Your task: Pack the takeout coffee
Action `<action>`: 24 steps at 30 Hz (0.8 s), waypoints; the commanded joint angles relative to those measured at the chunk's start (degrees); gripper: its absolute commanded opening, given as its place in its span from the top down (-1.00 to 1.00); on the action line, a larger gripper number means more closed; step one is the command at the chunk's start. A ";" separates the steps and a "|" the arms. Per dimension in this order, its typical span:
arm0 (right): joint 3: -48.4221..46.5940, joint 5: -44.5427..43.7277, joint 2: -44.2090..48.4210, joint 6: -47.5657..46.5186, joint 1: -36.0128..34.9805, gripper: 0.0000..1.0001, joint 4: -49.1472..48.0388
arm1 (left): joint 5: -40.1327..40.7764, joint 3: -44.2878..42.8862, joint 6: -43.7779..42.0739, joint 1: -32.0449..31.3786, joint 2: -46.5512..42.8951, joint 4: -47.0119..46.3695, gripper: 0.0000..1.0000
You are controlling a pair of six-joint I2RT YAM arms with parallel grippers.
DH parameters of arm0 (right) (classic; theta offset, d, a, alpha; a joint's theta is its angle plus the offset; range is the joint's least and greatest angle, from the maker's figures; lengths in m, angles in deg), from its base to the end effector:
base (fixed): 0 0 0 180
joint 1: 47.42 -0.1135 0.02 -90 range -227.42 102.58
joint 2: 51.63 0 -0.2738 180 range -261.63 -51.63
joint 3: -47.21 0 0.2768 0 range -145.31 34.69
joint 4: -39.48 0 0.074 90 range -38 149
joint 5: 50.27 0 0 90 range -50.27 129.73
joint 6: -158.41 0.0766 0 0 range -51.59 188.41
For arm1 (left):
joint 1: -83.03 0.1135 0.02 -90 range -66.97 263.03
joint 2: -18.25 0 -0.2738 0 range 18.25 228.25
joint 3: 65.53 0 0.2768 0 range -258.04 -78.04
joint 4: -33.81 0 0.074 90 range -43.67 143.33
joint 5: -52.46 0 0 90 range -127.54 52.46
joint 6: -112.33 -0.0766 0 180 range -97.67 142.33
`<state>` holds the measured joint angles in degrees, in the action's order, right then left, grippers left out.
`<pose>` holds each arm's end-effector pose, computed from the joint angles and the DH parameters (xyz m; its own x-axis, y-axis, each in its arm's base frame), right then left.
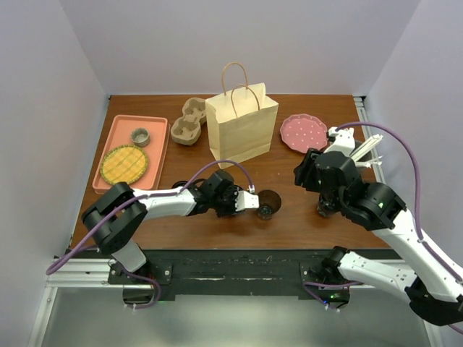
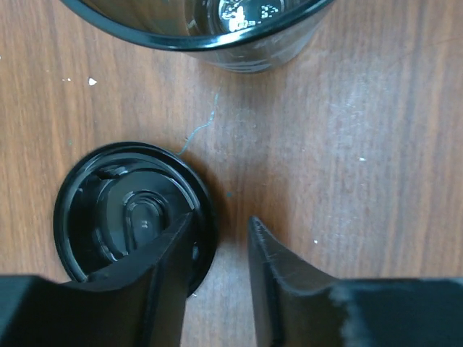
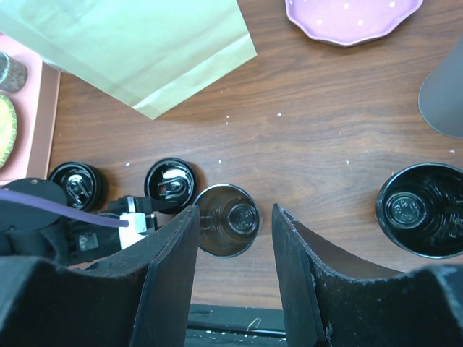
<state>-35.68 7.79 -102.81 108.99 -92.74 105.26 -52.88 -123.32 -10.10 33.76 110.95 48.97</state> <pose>0.1687 0.1130 0.3944 -0.4912 0.2883 -0.8219 0.0320 0.9490 0.3138 0.2161 -0.2821 0.1152 0.0290 0.7589 -0.6505 0.9787 0.1109 0.1730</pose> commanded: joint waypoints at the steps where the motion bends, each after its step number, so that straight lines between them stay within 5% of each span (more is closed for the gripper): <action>1: 0.84 -1.63 1.61 0.29 0.23 0.03 -1.48 | 0.57 -1.92 -1.94 -0.29 0.20 -3.87 0.41; 3: 1.37 -0.84 1.70 -0.58 0.23 0.03 -2.01 | 1.09 -1.83 -1.51 -0.29 0.02 -3.86 0.75; 6: 1.55 0.12 1.78 -0.59 0.23 0.03 -2.10 | 1.88 -1.31 -0.02 -0.21 -0.68 -3.95 0.96; 13: 2.86 8.98 2.75 -6.64 0.23 0.02 -9.80 | 2.85 -7.08 9.73 -0.21 -7.09 4.03 1.00; 19: 5.76 24.71 7.22 -17.71 0.32 -0.02 -21.49 | -7.95 -11.85 30.98 0.14 -19.65 4.76 1.00; 24: 14.89 38.43 16.18 -26.51 0.23 -0.08 -34.42 | -17.18 -9.31 59.45 0.76 -30.47 -13.41 1.00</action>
<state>-26.15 33.54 -92.69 90.96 -92.67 84.38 -60.48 -132.72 23.21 33.91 86.76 50.52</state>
